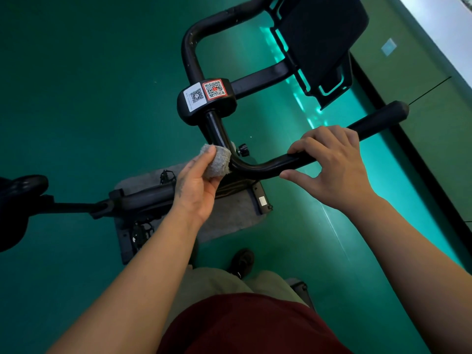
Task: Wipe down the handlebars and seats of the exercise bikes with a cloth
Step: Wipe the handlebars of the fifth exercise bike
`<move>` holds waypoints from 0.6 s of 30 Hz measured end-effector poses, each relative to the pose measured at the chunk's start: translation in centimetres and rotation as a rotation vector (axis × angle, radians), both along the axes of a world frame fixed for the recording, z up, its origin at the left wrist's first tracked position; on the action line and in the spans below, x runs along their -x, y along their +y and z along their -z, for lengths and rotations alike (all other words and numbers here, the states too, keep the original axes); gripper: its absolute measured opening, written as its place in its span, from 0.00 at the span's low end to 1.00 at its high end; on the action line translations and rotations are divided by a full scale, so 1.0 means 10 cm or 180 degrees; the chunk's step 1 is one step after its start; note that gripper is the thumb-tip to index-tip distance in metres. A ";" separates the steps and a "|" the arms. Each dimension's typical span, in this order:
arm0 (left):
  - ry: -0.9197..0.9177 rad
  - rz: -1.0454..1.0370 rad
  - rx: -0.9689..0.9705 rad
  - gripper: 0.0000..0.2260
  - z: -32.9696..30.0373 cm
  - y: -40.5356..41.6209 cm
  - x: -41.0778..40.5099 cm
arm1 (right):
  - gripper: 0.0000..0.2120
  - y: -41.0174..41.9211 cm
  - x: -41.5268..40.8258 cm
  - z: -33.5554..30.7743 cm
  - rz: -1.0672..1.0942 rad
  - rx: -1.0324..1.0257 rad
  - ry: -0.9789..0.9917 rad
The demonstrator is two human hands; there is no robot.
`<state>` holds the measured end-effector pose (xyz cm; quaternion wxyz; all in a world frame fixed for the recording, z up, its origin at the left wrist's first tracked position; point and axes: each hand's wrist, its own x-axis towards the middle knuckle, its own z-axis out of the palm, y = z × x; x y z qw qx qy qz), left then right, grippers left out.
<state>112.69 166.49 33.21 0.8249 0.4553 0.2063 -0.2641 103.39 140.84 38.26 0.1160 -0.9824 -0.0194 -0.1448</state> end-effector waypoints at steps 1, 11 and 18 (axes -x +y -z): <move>-0.0017 0.0022 -0.0001 0.20 -0.01 0.00 0.00 | 0.21 0.00 0.00 0.00 -0.0003 -0.0005 -0.0003; 0.0053 0.0069 0.0006 0.26 -0.02 -0.07 0.09 | 0.21 -0.02 -0.02 0.02 -0.0004 -0.0007 -0.0028; 0.0003 -0.0141 -0.0054 0.15 -0.04 -0.07 -0.24 | 0.22 -0.01 -0.01 0.02 -0.0002 -0.0042 -0.0055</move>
